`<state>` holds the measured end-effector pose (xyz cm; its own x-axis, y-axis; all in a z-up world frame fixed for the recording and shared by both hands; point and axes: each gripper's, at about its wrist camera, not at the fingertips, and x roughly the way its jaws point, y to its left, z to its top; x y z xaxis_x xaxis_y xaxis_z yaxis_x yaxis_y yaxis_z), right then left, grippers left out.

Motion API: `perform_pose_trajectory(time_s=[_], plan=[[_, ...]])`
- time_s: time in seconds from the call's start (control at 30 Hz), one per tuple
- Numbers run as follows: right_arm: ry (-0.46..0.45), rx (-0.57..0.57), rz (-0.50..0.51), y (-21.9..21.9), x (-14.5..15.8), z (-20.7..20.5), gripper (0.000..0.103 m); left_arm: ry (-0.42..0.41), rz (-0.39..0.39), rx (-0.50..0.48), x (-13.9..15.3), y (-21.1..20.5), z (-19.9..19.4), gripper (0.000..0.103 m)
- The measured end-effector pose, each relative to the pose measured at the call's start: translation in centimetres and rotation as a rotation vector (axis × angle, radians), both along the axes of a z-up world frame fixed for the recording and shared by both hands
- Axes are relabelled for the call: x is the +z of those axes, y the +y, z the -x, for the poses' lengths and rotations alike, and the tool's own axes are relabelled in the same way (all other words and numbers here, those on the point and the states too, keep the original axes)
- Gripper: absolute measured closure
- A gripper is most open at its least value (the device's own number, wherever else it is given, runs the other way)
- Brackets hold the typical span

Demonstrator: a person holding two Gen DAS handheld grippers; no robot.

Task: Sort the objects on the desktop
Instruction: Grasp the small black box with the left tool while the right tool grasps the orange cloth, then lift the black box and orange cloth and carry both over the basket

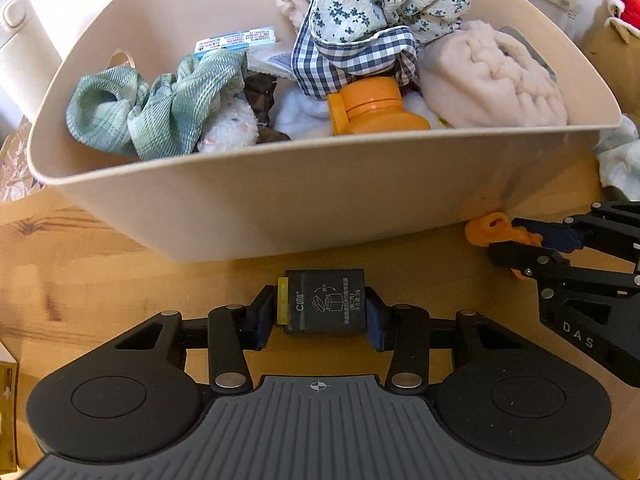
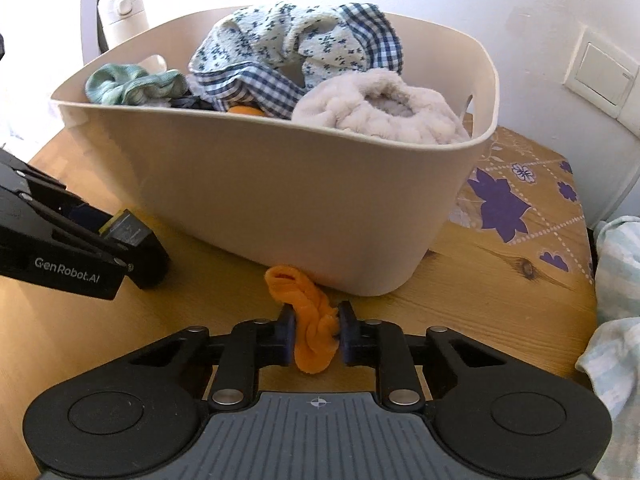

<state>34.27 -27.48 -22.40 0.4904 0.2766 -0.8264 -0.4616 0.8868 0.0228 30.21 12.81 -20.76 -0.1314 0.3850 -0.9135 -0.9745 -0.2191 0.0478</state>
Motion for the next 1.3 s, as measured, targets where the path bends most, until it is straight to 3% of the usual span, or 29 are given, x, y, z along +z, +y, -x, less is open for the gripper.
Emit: perform_pose_trajectory(time_s=[0.53, 0.97, 1.3], plan=[[-0.026, -0.001, -0.079, -3.0, 3.7, 4.6, 0.087, 0.058, -0.022, -0.052, 2.9, -3.8, -1.1, 0.057], [-0.122, -0.01, -0.093, -5.1, 8.8, 7.0, 0.087, 0.104, -0.092, -0.078, 8.2, -8.0, 1.4, 0.057], [-0.235, 0.001, -0.095, -6.5, 14.3, 5.6, 0.087, 0.124, -0.194, -0.073, 13.6, -8.2, 2.8, 0.057]])
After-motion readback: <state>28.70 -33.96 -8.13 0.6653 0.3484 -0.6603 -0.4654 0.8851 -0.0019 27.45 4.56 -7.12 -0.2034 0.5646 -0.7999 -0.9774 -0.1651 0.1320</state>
